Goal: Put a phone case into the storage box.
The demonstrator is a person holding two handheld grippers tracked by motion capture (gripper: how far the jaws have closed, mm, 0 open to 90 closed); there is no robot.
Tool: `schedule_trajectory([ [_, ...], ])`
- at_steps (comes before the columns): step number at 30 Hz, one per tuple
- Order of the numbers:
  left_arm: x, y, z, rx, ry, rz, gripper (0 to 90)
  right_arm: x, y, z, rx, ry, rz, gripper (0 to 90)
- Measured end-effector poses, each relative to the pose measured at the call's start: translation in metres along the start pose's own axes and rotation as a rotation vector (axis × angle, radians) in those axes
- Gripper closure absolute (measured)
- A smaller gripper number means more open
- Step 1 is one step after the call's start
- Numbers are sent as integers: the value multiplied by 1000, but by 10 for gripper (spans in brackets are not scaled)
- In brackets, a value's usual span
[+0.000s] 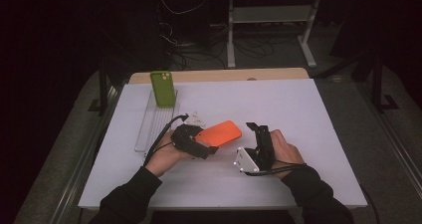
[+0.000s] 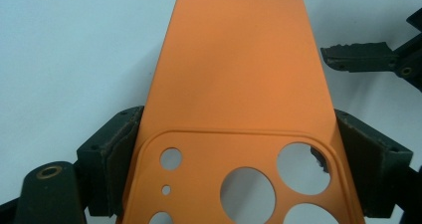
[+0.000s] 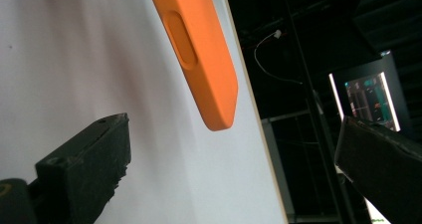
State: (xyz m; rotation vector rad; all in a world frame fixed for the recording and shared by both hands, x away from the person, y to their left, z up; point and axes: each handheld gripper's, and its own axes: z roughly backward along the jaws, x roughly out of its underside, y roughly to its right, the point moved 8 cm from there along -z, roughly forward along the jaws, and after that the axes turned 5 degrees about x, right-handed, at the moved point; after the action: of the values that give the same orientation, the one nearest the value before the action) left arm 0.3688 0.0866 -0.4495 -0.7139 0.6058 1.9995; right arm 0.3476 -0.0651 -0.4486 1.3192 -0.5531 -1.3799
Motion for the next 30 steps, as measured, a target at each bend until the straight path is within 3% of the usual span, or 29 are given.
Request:
schedule_trajectory([
  [5, -2, 4, -3, 6, 37, 36, 147, -6, 0, 0, 53, 25, 53, 27],
  [9, -1, 4, -2, 7, 12, 8, 146, -10, 2, 2, 88, 47, 101, 66],
  [10, -1, 3, -2, 9, 8, -3, 147, -11, 0, 2, 89, 39, 83, 80],
  [11, -2, 5, -2, 10, 20, 7, 147, -10, -2, 2, 79, 34, 95, 99],
  [12, 0, 3, -1, 10, -7, -21, 147, -11, -1, 3, 87, 32, 110, 122],
  [14, -1, 5, -2, 12, 3, -11, 147, -13, -2, 3, 94, 37, 129, 153],
  [16, -2, 5, -3, 14, 12, -9, 147, -17, -1, 2, 121, 64, 171, 216],
  [20, -2, 6, -2, 17, 11, -9, 147, -21, -7, 0, 129, 73, 212, 312],
  [22, -3, 7, -3, 20, 17, -4, 147, -21, -12, 0, 105, 68, 264, 350],
  [23, -2, 6, -3, 19, 7, -26, 147, -23, -13, -1, 125, 79, 242, 371],
  [26, -3, 9, -3, 25, 24, -10, 147, -25, -18, -2, 110, 78, 258, 423],
  [30, -3, 8, -2, 18, 8, -37, 147, -27, -20, -4, 118, 96, 256, 514],
])
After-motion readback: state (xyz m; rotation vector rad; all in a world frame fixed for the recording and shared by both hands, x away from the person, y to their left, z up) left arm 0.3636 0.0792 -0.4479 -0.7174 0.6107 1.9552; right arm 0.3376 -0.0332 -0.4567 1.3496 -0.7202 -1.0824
